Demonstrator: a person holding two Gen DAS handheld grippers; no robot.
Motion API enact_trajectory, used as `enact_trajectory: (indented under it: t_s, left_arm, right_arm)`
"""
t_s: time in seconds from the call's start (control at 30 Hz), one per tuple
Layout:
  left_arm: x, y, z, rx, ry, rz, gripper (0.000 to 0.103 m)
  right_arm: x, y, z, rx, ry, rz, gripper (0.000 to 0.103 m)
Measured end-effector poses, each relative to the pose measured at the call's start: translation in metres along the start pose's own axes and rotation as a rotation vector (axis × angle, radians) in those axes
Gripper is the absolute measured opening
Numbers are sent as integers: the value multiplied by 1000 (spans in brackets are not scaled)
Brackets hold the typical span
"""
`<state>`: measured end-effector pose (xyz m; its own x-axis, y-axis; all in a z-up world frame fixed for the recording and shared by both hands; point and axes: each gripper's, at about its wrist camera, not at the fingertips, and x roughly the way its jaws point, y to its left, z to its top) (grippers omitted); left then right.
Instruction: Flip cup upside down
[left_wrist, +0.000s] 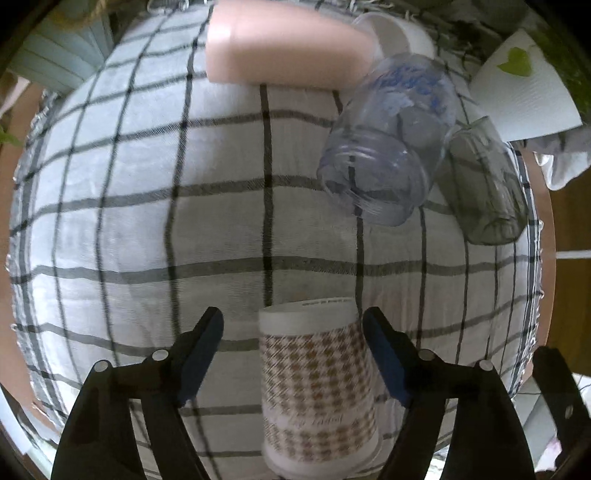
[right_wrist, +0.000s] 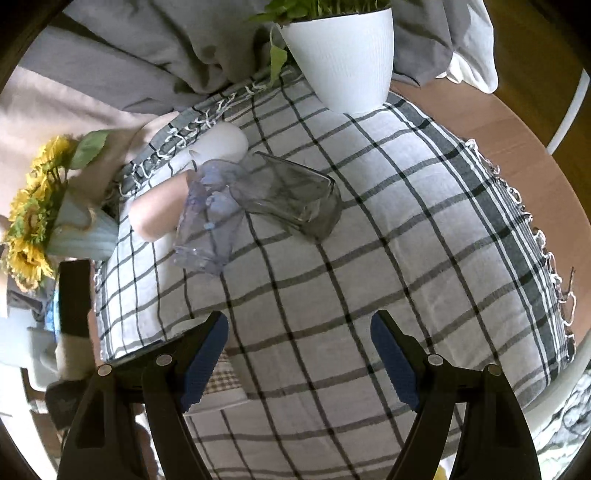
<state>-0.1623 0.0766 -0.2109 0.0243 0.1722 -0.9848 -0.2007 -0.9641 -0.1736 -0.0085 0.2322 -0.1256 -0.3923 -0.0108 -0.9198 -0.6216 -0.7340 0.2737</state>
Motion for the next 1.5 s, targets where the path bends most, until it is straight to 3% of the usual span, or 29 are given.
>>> enact_trajectory:
  t_s: [0.17, 0.27, 0.53, 0.97, 1.17, 1.3, 1.5]
  left_arm:
    - [7, 0, 1, -23, 38, -47, 55]
    - [-6, -2, -2, -15, -4, -40, 55]
    - [-61, -12, -14, 63, -240, -46, 55]
    - [-59, -37, -53, 199, -319, -10, 55]
    - [-53, -40, -60, 202, -300, -23, 56]
    - [-50, -40, -57, 191, -293, -16, 72]
    - [-55, -42, -58, 190, -303, -13, 75]
  right_arm:
    - [1, 2, 1, -23, -1, 2, 80]
    - [0, 3, 2, -28, -3, 3, 80]
    - [-11, 4, 5, -40, -30, 18, 80]
    - [-16, -3, -5, -93, -57, -29, 80]
    - [-14, -9, -14, -101, -44, -53, 80]
    - [-13, -14, -15, -89, -40, -61, 80]
    - [-18, -15, -15, -87, -56, -83, 80]
